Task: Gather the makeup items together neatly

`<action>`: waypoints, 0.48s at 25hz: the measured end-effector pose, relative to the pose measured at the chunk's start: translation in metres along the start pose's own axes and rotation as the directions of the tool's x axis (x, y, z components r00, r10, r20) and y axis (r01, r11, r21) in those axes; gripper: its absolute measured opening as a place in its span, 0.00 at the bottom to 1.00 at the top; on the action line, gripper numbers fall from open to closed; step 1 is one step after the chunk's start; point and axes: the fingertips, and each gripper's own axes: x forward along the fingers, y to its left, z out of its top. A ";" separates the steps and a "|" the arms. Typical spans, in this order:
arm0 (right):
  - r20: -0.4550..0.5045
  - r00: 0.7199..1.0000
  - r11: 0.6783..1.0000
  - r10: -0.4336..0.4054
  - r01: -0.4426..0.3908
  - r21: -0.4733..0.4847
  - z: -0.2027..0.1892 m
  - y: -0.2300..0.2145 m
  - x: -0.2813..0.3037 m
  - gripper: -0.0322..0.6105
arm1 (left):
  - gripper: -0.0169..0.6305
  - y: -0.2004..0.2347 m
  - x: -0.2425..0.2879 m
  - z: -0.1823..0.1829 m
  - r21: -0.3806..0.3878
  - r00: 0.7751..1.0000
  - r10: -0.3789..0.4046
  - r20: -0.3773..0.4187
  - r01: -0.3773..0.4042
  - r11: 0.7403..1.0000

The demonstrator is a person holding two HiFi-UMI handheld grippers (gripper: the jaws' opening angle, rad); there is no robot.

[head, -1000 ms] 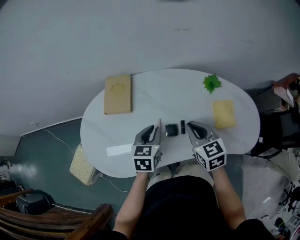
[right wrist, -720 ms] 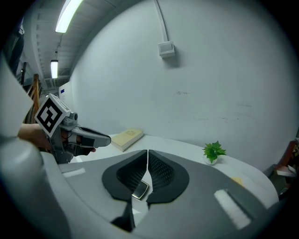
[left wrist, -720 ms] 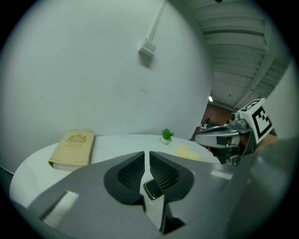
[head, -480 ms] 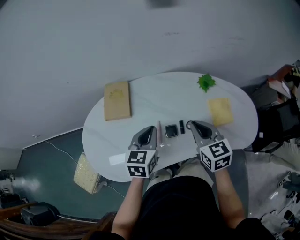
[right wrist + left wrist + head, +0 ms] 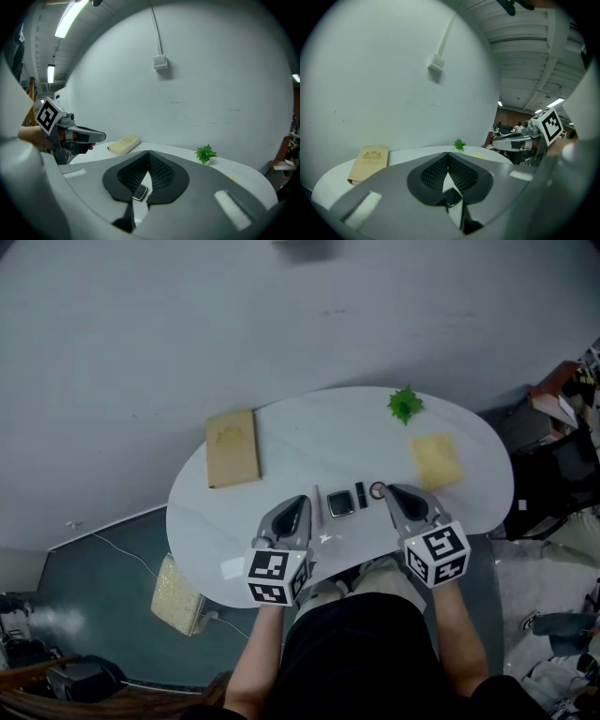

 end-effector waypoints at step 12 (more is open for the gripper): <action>0.019 1.000 1.000 0.001 -0.001 -0.016 0.007 0.002 -0.007 0.06 | 0.03 -0.006 -0.003 0.010 0.011 1.000 -0.013 0.027 0.012 1.000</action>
